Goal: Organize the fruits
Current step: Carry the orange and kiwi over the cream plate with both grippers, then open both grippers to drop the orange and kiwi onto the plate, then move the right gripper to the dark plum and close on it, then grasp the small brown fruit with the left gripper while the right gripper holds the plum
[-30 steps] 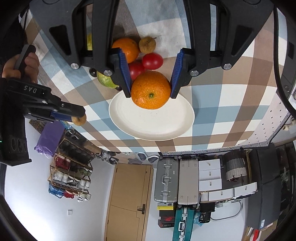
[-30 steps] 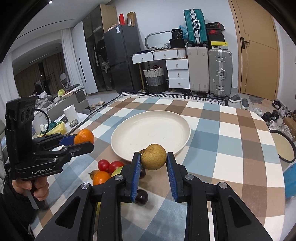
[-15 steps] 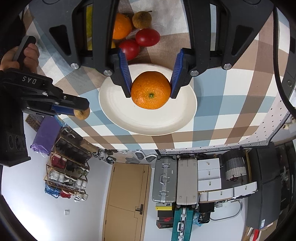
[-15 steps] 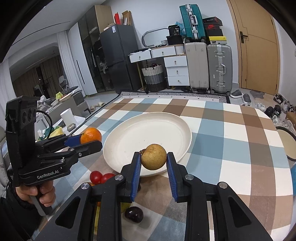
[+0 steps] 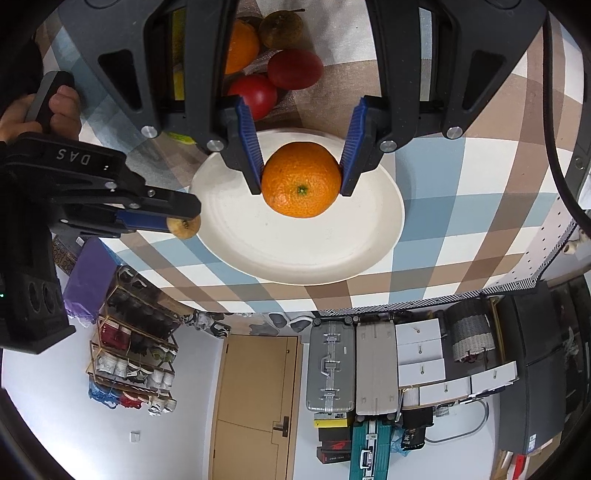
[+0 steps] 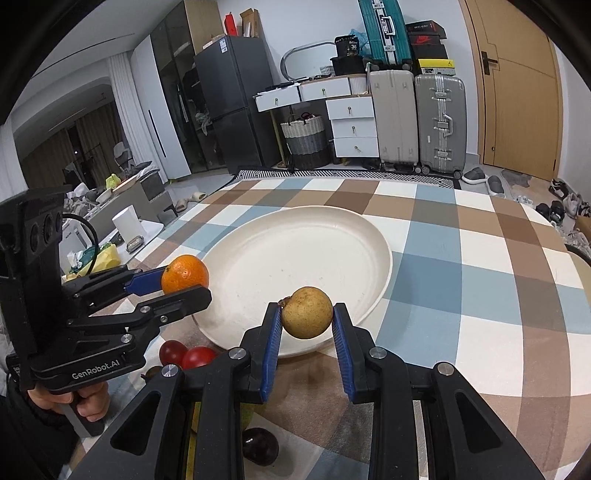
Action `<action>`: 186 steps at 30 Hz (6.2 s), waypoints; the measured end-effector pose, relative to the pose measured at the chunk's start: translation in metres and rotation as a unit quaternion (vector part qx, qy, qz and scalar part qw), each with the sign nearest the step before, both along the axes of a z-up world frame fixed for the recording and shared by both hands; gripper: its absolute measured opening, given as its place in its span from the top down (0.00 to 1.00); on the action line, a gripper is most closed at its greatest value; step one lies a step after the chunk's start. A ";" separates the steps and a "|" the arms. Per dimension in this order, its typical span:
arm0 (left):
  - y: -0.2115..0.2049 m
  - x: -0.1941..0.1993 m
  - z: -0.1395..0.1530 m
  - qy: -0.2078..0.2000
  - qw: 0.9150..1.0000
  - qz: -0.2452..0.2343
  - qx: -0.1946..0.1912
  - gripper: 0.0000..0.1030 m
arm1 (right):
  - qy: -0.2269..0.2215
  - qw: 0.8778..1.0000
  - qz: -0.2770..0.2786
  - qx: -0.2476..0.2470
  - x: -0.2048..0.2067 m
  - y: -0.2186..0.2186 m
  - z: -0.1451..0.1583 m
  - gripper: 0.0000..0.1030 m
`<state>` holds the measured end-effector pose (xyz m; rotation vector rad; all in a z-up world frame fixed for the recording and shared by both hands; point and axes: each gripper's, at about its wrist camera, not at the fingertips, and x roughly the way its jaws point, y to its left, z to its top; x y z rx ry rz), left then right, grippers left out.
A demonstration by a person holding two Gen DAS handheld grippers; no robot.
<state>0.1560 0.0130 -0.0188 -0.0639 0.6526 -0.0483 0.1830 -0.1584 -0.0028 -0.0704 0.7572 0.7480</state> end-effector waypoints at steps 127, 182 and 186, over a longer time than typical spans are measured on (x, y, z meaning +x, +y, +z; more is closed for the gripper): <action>0.016 -0.074 -0.026 0.108 0.994 0.028 0.018 0.00 | 0.031 0.988 0.110 -0.104 -0.061 -0.006 -0.027 0.66; 0.006 -0.081 -0.004 0.049 0.997 -0.053 -0.024 0.79 | 0.004 0.995 0.082 -0.057 -0.057 -0.032 -0.007 0.73; 0.004 -0.082 0.002 0.033 0.998 -0.052 -0.024 0.79 | -0.006 0.996 0.079 -0.043 -0.057 -0.034 -0.003 0.73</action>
